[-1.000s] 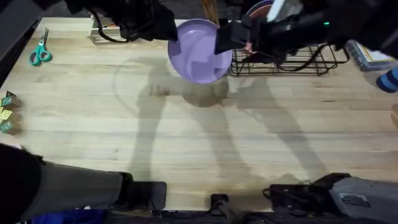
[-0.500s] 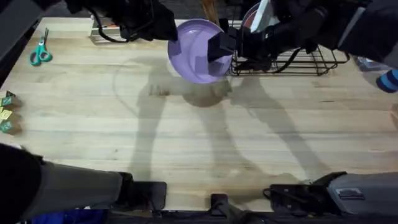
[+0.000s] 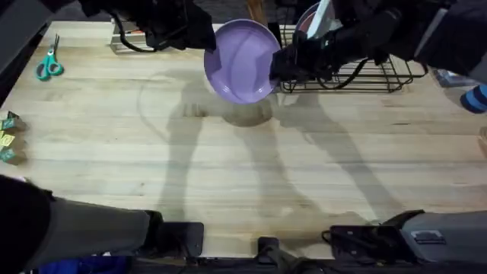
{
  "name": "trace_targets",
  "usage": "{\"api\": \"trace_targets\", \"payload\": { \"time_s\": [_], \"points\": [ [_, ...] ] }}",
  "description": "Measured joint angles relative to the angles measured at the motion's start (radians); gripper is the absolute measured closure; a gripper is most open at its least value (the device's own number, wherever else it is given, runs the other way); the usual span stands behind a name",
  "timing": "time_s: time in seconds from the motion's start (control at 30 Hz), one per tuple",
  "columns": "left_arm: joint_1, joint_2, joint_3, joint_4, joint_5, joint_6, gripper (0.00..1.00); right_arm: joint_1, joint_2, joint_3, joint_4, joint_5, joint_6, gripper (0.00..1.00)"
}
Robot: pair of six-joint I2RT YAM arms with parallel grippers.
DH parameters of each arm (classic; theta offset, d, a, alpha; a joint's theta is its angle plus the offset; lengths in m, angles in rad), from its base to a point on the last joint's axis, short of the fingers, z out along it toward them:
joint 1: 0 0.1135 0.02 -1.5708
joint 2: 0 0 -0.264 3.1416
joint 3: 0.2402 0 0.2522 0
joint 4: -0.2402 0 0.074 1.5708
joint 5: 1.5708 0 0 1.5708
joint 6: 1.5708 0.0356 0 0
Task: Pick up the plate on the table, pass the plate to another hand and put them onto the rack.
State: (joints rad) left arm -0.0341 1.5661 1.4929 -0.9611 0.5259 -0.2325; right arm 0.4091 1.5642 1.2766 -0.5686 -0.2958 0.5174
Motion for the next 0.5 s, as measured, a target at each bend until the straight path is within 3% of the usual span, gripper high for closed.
{"api": "trace_targets", "payload": {
  "time_s": [0.13, 0.2, 0.23, 0.33, 0.4, 0.47, 0.5],
  "points": [
    [0.0, 0.0, 0.0, 0.0, -0.002, 0.0, 0.957, 0.0, 0.0, 0.0, 0.0, 0.0, 0.0, 0.965],
    [0.0, 0.0, 0.0, 0.0, -0.001, -0.001, 0.903, 0.0, 0.0, 0.0, 0.0, 0.0, 0.0, 0.965],
    [0.0, 0.0, 0.0, 0.0, 0.003, -0.004, 0.809, 0.0, 0.0, 0.0, 0.0, 0.0, 0.0, 0.966],
    [0.0, 0.0, 0.0, 0.0, 0.006, -0.007, 0.648, 0.0, 0.0, 0.0, 0.001, 0.001, -0.001, 0.967],
    [0.0, 0.0, 0.0, 0.0, 0.011, -0.007, 0.463, 0.0, 0.0, 0.0, 0.003, 0.001, -0.001, 0.967],
    [-0.001, 0.0, 0.0, 0.0, 0.013, -0.01, 0.217, 0.0, 0.0, 0.0, 0.007, 0.005, -0.001, 0.967],
    [-0.001, 0.0, 0.0, 0.0, 0.013, -0.01, 0.173, 0.0, 0.0, 0.0, 0.008, 0.005, -0.001, 0.967]
  ]
}}
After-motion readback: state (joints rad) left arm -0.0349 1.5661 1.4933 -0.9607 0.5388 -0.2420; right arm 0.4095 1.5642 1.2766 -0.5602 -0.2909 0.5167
